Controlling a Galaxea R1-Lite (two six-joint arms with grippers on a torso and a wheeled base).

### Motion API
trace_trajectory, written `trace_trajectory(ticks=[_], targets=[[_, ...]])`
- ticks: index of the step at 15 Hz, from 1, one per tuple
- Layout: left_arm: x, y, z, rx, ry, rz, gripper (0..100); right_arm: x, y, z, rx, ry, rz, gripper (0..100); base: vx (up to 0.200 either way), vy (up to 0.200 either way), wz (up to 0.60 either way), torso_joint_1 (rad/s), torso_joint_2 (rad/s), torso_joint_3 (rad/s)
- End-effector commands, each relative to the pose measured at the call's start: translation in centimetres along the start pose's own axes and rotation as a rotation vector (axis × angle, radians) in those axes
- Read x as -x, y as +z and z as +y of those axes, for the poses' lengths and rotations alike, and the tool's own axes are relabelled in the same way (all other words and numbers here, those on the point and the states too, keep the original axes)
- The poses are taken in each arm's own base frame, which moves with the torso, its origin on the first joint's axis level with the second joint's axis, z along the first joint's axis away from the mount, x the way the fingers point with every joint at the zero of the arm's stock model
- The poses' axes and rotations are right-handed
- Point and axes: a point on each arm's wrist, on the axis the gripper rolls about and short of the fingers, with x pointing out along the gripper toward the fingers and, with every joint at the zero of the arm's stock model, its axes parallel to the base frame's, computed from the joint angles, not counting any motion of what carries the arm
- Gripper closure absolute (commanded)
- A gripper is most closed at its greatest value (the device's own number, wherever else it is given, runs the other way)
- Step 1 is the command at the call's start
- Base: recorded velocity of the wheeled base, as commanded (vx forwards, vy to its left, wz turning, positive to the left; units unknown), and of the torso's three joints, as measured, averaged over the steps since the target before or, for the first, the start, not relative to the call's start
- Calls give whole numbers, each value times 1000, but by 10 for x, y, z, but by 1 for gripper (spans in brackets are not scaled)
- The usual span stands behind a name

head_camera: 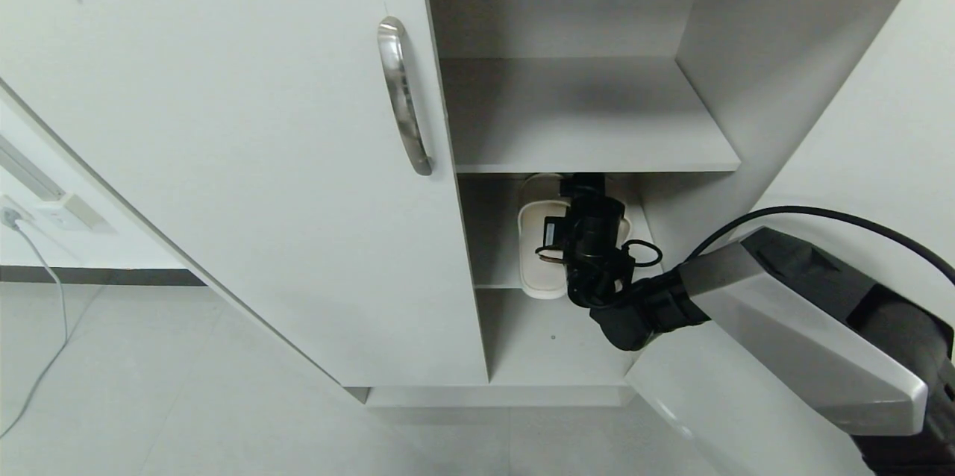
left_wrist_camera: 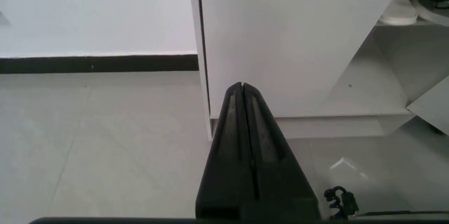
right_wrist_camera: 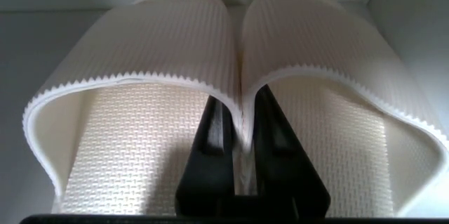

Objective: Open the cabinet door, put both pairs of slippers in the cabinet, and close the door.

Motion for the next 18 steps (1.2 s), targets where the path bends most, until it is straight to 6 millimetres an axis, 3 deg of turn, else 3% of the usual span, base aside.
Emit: trace_trajectory(ticks=[1,5,8,13,14,18], targets=[[0,0,0,0,1,1,100,0,0,0,0,1,0,0,0,0,0,0,0,0],[0,0,0,0,0,1,100,4,-4,-1,14,-17,17,0,0,0,0,0,0,0],[0,0,0,0,0,1,100,20,8,-3,18,-11,25,0,0,0,0,0,0,0],[0,0,0,0,-2,1,100,67,21,-20,37,23,55,0,0,0,0,0,0,0],[0,0,0,-1,-3,1,100,89,22,-23,43,55,65,0,0,0,0,0,0,0],[0,0,0,-1,-3,1,100,126,13,-27,48,116,75,0,0,0,0,0,0,0]])
